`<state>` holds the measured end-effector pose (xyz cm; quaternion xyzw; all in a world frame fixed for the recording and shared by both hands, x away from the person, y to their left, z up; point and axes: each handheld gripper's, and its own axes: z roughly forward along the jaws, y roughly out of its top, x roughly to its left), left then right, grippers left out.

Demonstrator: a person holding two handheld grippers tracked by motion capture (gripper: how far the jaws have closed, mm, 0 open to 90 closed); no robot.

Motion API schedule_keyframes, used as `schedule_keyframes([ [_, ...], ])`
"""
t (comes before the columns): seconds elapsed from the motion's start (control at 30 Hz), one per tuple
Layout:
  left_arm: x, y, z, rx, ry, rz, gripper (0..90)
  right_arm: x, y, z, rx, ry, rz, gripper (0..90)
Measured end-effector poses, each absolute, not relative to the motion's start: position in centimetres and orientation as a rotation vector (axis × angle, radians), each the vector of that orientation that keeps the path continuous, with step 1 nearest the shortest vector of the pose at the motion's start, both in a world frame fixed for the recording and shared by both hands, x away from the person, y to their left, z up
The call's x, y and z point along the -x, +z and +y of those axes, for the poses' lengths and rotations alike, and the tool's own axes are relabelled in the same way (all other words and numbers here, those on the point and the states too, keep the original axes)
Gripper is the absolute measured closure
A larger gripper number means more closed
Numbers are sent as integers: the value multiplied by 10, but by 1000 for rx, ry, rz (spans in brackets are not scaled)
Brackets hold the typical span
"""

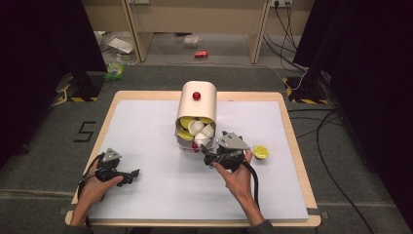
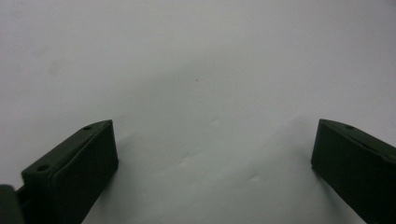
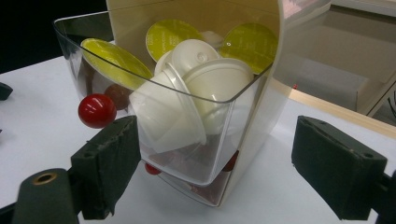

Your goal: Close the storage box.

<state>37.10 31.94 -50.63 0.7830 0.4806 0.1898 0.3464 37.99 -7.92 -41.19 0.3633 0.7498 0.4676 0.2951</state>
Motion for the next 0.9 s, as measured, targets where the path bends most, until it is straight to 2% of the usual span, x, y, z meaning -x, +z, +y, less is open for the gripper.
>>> schedule_keyframes([
  [0.9, -371, -506, 319, -2030, 492, 1248, 0, -399, -417, -78, -999, 1245, 1963, 163],
])
